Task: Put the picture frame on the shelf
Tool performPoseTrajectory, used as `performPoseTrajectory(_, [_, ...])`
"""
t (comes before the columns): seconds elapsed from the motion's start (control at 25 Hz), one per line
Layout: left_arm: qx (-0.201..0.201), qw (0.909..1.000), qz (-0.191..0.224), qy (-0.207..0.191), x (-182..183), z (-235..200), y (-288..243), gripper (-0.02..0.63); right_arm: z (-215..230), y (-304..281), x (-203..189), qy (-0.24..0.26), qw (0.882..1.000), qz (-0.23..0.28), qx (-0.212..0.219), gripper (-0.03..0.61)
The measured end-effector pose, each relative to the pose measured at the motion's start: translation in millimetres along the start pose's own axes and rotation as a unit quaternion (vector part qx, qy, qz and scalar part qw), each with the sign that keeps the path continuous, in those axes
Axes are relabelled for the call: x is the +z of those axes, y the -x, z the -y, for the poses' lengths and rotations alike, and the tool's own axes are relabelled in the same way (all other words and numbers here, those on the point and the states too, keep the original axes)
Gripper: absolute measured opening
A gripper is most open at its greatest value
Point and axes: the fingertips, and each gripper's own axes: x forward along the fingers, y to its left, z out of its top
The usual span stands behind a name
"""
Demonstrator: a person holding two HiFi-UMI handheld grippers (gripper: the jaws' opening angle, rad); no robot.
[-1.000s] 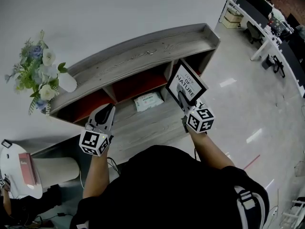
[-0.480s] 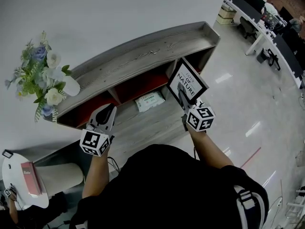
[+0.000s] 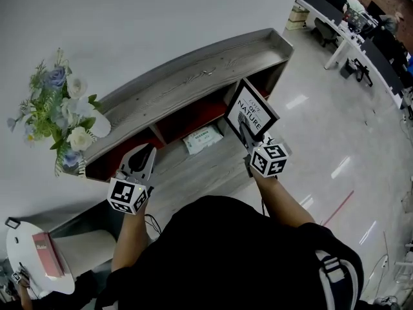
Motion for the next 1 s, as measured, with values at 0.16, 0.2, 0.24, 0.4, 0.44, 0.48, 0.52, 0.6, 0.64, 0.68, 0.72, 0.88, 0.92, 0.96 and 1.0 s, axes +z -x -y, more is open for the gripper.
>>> performPoseTrajectory(0.16, [-0.004,1.0,0.0,-0.003,0,-3,2,0.045,0,0,-4,0.0,1.0,-0.002,-0.006,0.023])
performPoseTrajectory(0.2, [-0.004,1.0,-0.001,-0.004,0,-5,3,0.046,-1,0,-6,-0.002,1.0,-0.002,-0.007,0.023])
performPoseTrajectory(0.24, [-0.004,1.0,-0.002,-0.005,-2,-7,4,0.046,-2,-1,-7,-0.003,1.0,-0.002,-0.008,0.023])
performPoseTrajectory(0.4, [-0.003,1.0,-0.006,-0.001,-7,-10,7,0.046,-3,-3,-17,-0.01,1.0,-0.005,-0.01,0.023])
performPoseTrajectory(0.44, [-0.002,1.0,-0.007,0.0,-7,-10,8,0.046,-3,-4,-20,-0.011,1.0,-0.007,-0.009,0.023])
performPoseTrajectory(0.48, [-0.001,1.0,-0.008,0.0,-8,-11,9,0.046,-4,-5,-22,-0.013,1.0,-0.009,-0.007,0.023])
performPoseTrajectory(0.52, [-0.001,1.0,-0.009,-0.001,-8,-11,9,0.046,-5,-6,-25,-0.014,1.0,-0.011,-0.006,0.023])
performPoseTrajectory(0.6, [0.001,0.9999,-0.01,-0.002,-8,-12,10,0.046,-4,-8,-29,-0.017,1.0,-0.014,-0.006,0.023])
performPoseTrajectory(0.64, [0.001,0.9999,-0.011,-0.003,-9,-12,11,0.046,-4,-9,-31,-0.019,1.0,-0.015,-0.007,0.023])
performPoseTrajectory(0.68, [0.001,0.9999,-0.012,-0.003,-9,-12,11,0.046,-3,-10,-32,-0.019,1.0,-0.017,-0.007,0.023])
performPoseTrajectory(0.72, [0.001,0.9999,-0.013,-0.003,-10,-12,12,0.046,-2,-11,-34,-0.02,1.0,-0.019,-0.007,0.023])
performPoseTrajectory(0.88, [0.007,0.9999,-0.014,-0.001,-12,-17,12,0.046,1,-15,-40,-0.021,0.999,-0.026,-0.009,0.023])
performPoseTrajectory(0.92, [0.01,0.9999,-0.014,0.0,-12,-19,12,0.046,2,-16,-41,-0.022,0.999,-0.028,-0.009,0.023])
performPoseTrajectory(0.96, [0.011,0.9998,-0.014,0.001,-12,-20,12,0.046,2,-18,-42,-0.022,0.999,-0.029,-0.008,0.023])
performPoseTrajectory(1.0, [0.013,0.9998,-0.014,0.001,-12,-21,12,0.046,2,-19,-43,-0.022,0.999,-0.03,-0.008,0.023])
